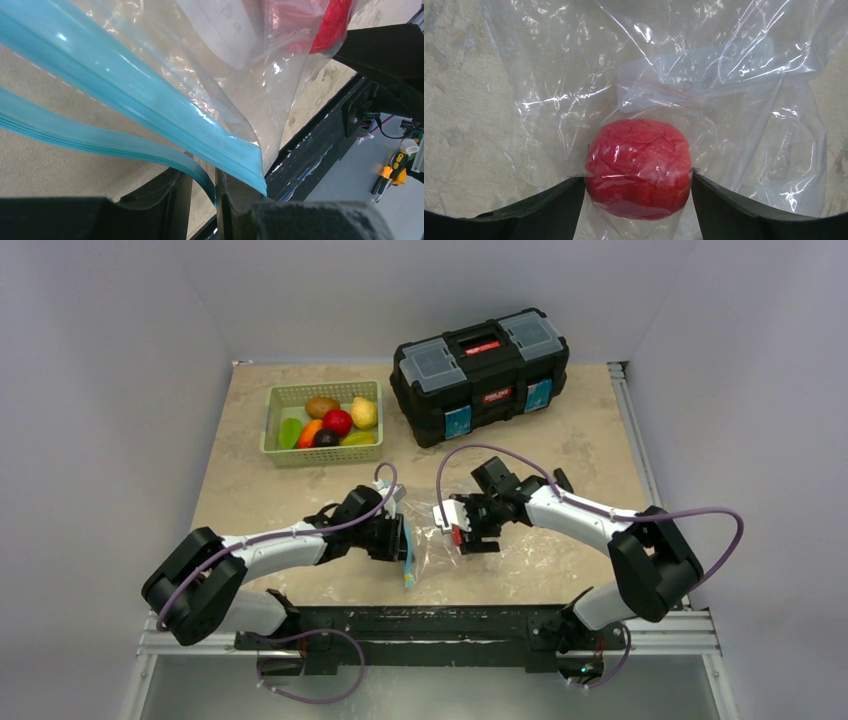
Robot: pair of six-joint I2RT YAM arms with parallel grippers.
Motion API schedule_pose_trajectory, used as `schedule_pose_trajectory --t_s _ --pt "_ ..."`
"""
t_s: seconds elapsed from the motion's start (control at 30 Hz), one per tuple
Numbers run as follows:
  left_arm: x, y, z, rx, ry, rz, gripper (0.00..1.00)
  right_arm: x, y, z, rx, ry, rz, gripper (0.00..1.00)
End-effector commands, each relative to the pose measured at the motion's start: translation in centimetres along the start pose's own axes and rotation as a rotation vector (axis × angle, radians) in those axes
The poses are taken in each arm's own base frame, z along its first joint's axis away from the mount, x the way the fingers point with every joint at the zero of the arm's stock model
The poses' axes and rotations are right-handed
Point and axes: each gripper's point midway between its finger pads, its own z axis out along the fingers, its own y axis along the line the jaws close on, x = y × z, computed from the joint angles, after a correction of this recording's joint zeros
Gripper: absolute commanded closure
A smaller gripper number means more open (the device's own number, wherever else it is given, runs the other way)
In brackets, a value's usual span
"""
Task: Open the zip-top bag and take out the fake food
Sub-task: Adjust the fake fruit in the zipper food storage bag.
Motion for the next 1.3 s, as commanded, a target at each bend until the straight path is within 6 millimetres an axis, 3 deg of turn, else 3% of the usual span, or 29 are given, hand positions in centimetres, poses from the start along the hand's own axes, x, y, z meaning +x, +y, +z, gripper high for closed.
schedule_pose_trajectory --t_s 0.0,0.23,0.4,0.5,0.57,0.73,0.9,1.1,1.27 --pt "-1.6 -1.5 0.3 0.048 -0.033 0.037 0.79 1.1 0.1 0.1 0.023 0.039 -0.019 0.20" --pt "-1.3 -1.1 0.6 0.036 -0.023 0.033 0.79 0.9 0.3 0.3 0.016 0.024 -0.008 0.22" --pt "-1.4 -1.1 0.6 0.036 -0.025 0.036 0.79 0.8 0.2 0.4 0.009 0.025 0.005 0.46" --pt "-1.4 -1.1 0.6 0.037 -0.024 0.038 0.79 0.9 0.1 0.4 0.016 0.028 0.008 0.51" --pt "-1.4 -1.1 0.6 0.036 -0.024 0.039 0.79 1.0 0.1 0.5 0.017 0.031 0.010 0.46" --pt "-1.2 -0.9 0.3 0.026 -0.029 0.042 0.79 0.9 0.3 0.2 0.033 0.012 0.009 0.15" --pt "-1.3 -0.9 -0.2 0.025 -0.053 0.049 0.79 1.0 -0.1 -1.0 0.070 -0.015 0.019 0.11" --pt "-1.4 -1.1 -0.4 0.030 -0.053 0.055 0.79 1.5 -0.7 -0.7 0.073 0.010 0.049 0.42" --pt "-1.3 -1.0 -0.2 0.030 -0.050 0.054 0.79 2.1 -0.9 -0.6 0.080 0.040 0.060 0.60"
